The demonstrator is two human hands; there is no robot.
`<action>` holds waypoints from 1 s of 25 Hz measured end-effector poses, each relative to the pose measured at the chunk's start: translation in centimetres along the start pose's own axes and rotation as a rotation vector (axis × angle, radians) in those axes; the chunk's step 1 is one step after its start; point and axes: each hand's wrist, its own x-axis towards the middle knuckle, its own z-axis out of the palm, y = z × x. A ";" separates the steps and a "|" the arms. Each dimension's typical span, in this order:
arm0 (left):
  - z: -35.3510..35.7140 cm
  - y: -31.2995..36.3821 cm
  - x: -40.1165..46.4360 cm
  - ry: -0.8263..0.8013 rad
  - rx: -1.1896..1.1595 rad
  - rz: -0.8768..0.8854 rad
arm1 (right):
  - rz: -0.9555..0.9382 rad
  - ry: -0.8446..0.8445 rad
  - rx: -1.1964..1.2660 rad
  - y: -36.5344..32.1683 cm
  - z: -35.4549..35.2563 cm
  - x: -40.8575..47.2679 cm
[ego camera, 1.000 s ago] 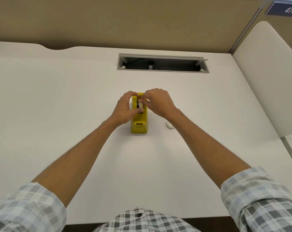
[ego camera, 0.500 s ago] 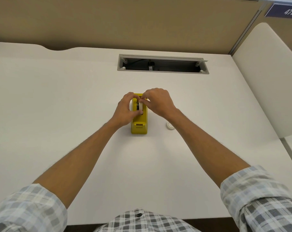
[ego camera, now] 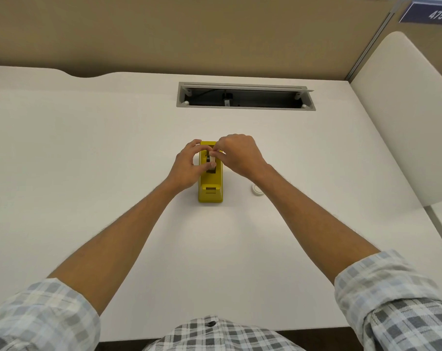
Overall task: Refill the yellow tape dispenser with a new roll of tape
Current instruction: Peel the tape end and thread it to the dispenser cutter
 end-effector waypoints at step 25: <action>0.4 -0.1 0.2 0.021 -0.036 -0.020 | 0.034 -0.005 0.128 -0.3 -0.3 -0.4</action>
